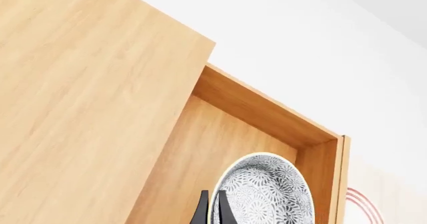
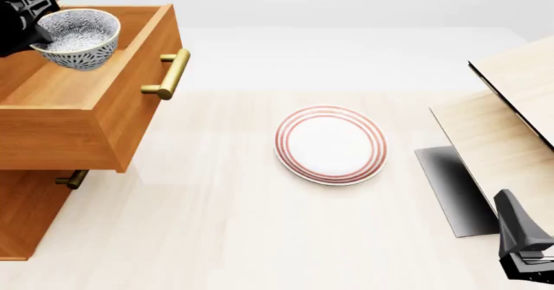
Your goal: Open the top drawer of the cabinet and put the bowl in it.
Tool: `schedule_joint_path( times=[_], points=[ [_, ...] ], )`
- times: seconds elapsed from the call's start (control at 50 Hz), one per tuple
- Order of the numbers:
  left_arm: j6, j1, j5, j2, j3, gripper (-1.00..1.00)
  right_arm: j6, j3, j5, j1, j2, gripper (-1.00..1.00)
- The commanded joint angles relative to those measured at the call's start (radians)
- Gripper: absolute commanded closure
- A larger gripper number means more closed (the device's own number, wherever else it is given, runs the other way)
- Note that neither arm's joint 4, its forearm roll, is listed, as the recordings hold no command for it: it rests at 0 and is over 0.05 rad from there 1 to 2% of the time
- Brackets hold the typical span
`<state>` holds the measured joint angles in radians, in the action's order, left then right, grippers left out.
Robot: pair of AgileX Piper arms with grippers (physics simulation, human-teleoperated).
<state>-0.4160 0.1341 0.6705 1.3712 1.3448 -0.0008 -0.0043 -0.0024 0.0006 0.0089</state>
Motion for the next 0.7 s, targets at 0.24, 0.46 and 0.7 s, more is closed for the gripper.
schedule_joint_path(
  times=[0.24, 0.46, 0.7],
  points=[
    [0.009, 0.002, -0.043, 0.062, 0.000, 1.00, 0.000, 0.000, 0.000, 0.000, -0.001, -1.00],
    [0.008, 0.007, -0.058, 0.081, -0.009, 1.00, 0.000, 0.000, 0.000, 0.000, -0.001, -1.00],
    [0.013, 0.008, -0.059, 0.102, 0.008, 1.00, 0.000, 0.000, 0.000, 0.000, -0.002, -1.00]
  ],
)
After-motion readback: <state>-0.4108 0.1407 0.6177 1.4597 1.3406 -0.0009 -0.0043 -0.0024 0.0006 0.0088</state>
